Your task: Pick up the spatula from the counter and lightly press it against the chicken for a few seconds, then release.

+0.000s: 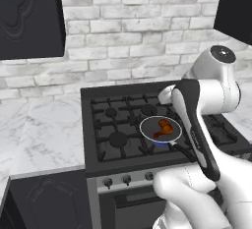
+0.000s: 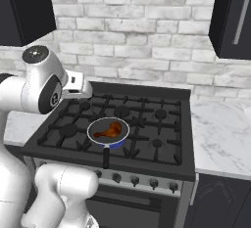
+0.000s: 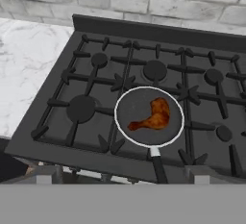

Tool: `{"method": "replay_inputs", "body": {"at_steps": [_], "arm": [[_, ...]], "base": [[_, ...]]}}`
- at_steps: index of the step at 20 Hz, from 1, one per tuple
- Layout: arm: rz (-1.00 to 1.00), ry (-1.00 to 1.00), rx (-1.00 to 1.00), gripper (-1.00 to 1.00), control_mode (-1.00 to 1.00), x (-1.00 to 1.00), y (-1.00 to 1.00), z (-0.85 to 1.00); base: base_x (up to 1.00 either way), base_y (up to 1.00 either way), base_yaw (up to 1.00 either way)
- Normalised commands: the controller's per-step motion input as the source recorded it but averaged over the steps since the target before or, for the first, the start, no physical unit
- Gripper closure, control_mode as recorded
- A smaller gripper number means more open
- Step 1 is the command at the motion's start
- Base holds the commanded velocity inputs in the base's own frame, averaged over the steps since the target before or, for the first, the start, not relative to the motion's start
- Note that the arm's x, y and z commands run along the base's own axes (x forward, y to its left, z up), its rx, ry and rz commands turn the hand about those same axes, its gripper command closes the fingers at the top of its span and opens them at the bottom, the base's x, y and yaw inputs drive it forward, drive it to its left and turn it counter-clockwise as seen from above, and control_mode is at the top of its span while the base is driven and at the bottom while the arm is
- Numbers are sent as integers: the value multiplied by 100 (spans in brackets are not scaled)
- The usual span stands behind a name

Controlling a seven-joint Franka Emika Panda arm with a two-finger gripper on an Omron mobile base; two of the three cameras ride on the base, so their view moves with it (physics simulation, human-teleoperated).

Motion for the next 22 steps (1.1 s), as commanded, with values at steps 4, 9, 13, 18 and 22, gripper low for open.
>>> {"method": "replay_inputs", "body": {"at_steps": [4,9,13,18,22], "arm": [[7,-11,-2,-100,-100,-33,7,0],[1,-2,0,-100,-100,-6,0,0],[0,0,0,-100,-100,0,0,0],[0,0,0,-100,-100,0,0,0],[0,0,0,-100,100,0,0,0]], "base": [[0,0,0],[0,0,0],[0,0,0],[0,0,0],[0,0,0]]}}
